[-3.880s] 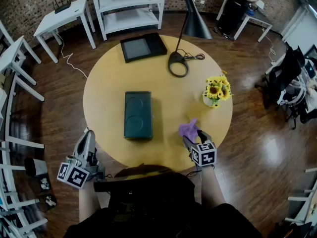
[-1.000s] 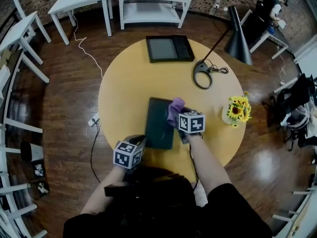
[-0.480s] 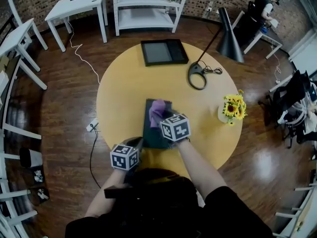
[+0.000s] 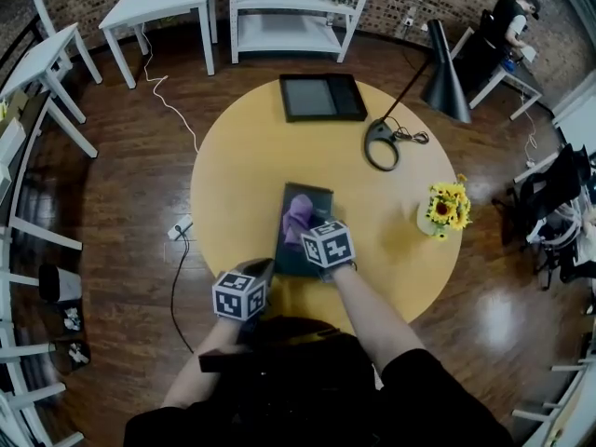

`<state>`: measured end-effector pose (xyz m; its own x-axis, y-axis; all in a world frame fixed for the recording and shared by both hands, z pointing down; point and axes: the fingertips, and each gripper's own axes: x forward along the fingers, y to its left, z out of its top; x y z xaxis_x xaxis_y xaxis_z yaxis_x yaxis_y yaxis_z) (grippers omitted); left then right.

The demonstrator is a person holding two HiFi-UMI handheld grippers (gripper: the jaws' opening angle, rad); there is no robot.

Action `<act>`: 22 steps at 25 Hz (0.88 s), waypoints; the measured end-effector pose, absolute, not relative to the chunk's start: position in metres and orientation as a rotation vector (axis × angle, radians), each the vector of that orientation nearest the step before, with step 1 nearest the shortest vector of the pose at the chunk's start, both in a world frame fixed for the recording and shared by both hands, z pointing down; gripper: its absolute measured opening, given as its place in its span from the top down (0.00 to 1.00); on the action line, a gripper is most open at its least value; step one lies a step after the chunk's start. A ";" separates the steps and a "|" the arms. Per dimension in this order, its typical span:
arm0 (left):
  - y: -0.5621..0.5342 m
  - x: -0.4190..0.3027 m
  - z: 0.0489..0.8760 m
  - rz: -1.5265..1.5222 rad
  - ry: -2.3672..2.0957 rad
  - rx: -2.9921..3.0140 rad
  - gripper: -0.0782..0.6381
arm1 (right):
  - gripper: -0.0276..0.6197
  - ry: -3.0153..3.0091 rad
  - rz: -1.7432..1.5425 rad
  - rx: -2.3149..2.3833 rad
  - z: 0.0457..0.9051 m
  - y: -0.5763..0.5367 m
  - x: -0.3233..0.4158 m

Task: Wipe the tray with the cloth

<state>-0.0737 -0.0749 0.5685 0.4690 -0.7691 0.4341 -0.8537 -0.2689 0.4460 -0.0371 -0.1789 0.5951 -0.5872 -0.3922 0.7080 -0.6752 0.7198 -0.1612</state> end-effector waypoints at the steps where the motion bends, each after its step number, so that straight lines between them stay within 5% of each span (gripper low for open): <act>1: -0.075 -0.075 0.568 0.174 -1.342 2.082 0.89 | 0.77 -2.252 0.557 0.817 0.595 -0.180 -0.028; 15: -0.075 -0.077 0.574 0.151 -1.370 2.042 0.88 | 0.77 -2.206 0.618 1.065 0.596 -0.187 0.070; 22: -0.076 -0.082 0.574 0.135 -1.396 1.999 0.89 | 0.77 -2.415 0.529 0.874 0.547 -0.167 0.004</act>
